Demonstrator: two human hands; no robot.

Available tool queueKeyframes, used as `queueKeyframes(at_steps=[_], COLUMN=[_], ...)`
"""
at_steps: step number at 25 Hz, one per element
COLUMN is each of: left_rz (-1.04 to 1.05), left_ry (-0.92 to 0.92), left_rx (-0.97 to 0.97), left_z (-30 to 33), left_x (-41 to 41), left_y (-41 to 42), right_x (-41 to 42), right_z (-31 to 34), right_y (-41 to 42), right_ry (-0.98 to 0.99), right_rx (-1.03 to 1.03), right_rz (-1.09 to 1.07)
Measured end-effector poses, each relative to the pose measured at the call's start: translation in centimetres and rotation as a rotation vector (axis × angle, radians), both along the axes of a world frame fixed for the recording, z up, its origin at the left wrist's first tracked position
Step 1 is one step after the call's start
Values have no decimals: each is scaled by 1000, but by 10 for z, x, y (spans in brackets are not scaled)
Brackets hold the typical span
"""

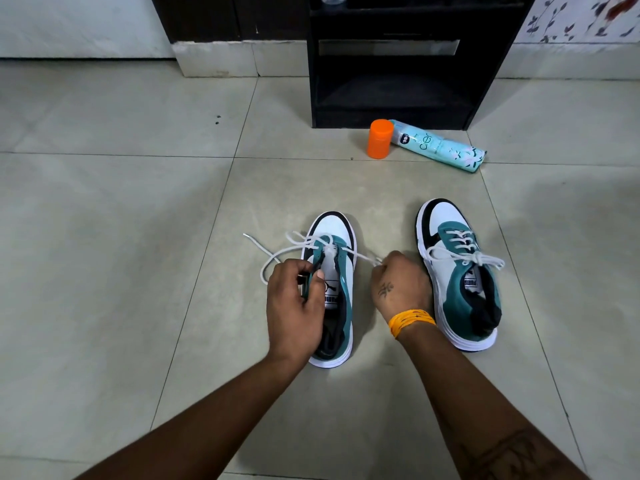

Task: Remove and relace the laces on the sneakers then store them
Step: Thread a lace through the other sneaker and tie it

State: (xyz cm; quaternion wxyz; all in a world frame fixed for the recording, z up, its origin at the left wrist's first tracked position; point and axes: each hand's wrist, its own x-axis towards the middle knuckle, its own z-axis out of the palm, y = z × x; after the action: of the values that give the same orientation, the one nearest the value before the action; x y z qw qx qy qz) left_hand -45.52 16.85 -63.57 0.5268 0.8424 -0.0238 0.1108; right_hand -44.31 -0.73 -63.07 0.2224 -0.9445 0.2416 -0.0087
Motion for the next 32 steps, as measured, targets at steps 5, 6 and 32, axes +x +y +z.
queueKeyframes(at_steps=[5,6,32], left_rz=[-9,-7,-62], left_ry=[-7,-6,91], left_rx=[13,13,150], left_z=[1,0,-2], left_x=[1,0,55], left_y=[0,0,13], right_x=[7,9,11], right_z=[13,16,5], right_y=[20,26,27], right_ry=[-117,-187,-363], right_rx=[53,62,111], right_rz=[84,145,236])
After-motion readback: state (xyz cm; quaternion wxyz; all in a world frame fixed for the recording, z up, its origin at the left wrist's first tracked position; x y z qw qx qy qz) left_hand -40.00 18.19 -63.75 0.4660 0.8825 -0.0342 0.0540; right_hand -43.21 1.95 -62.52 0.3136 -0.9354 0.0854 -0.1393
